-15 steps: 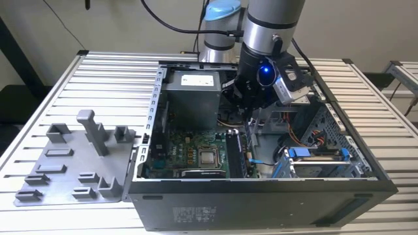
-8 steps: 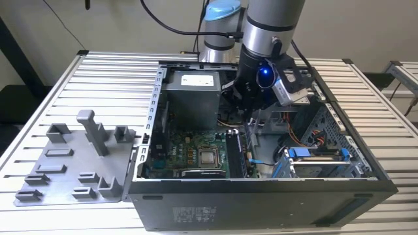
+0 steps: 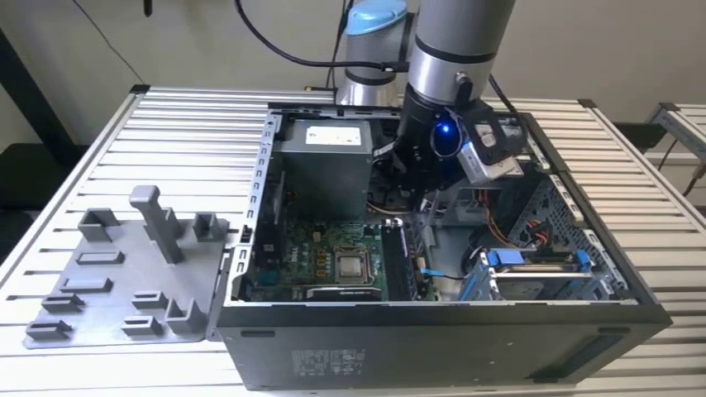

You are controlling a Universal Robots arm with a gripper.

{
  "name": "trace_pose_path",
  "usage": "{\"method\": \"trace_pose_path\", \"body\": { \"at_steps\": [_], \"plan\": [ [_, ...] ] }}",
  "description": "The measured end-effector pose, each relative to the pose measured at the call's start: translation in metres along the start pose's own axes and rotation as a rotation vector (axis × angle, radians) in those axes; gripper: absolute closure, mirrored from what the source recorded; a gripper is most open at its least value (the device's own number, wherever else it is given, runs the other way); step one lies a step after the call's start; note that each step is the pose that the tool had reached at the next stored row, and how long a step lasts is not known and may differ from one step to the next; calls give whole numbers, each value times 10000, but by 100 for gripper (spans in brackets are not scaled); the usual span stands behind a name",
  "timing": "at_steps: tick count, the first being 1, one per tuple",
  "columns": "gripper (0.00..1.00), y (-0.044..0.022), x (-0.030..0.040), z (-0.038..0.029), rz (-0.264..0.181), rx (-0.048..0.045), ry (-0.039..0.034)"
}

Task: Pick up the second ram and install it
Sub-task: 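Insert the second ram into the second slot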

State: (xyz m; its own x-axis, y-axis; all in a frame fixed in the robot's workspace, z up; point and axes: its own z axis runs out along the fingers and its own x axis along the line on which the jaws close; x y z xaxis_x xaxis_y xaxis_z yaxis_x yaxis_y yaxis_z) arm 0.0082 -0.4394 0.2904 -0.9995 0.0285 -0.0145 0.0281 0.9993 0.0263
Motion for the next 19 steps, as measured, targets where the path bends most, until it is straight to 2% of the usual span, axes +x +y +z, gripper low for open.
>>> {"method": "trace_pose_path", "body": {
  "at_steps": [7,11,19],
  "plan": [
    [86,-9,31,59,-1,1,0],
    [86,-14,80,130,1,0,0],
    [86,-31,116,265,0,1,16]
  ]
}}
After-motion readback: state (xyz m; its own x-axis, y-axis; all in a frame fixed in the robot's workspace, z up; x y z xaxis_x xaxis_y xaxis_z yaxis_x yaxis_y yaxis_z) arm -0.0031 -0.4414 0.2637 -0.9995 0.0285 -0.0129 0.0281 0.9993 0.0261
